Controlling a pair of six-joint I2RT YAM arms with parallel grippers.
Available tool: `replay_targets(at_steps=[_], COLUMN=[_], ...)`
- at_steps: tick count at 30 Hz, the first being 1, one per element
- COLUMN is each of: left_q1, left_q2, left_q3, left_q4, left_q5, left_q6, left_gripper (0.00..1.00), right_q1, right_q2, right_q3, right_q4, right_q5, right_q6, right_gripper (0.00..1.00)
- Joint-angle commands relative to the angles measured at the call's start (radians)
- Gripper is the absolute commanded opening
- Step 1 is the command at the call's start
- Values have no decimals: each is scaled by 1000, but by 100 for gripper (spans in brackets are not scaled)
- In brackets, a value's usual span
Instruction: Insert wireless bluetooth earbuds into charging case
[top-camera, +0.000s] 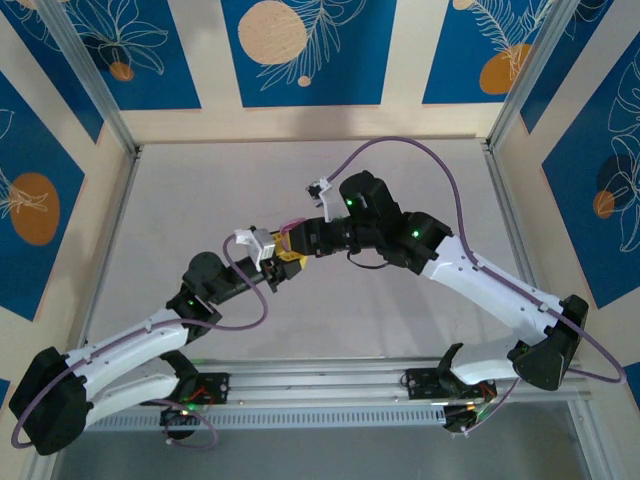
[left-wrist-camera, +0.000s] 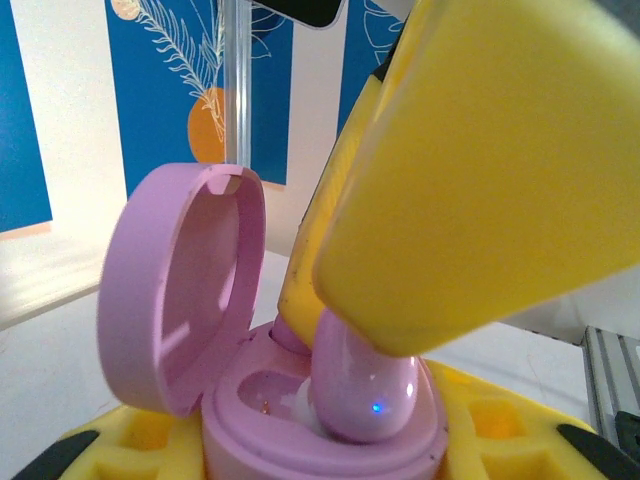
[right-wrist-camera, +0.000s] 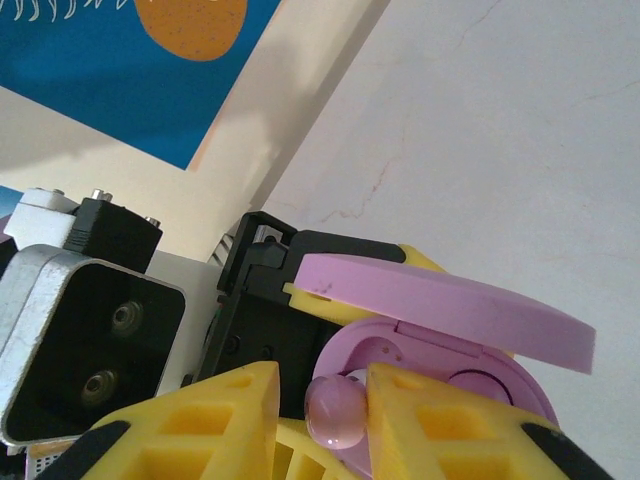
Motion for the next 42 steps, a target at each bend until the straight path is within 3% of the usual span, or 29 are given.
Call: replay_targets(at_steps=[1,42], left_q1=[-9,-10], left_q2=[-11,-12], left_q3=[10,3], left_q4=[85,80], left_q5=[20,19], left_q6=[-7,-17], left_gripper=[25,25], right_q1=[-4,-12], right_q2=[6,-52], right_q3=[31,9], right_q4=[-29,48], right_q5=[23,10], right_q6=[-14,7], right_gripper=[31,40])
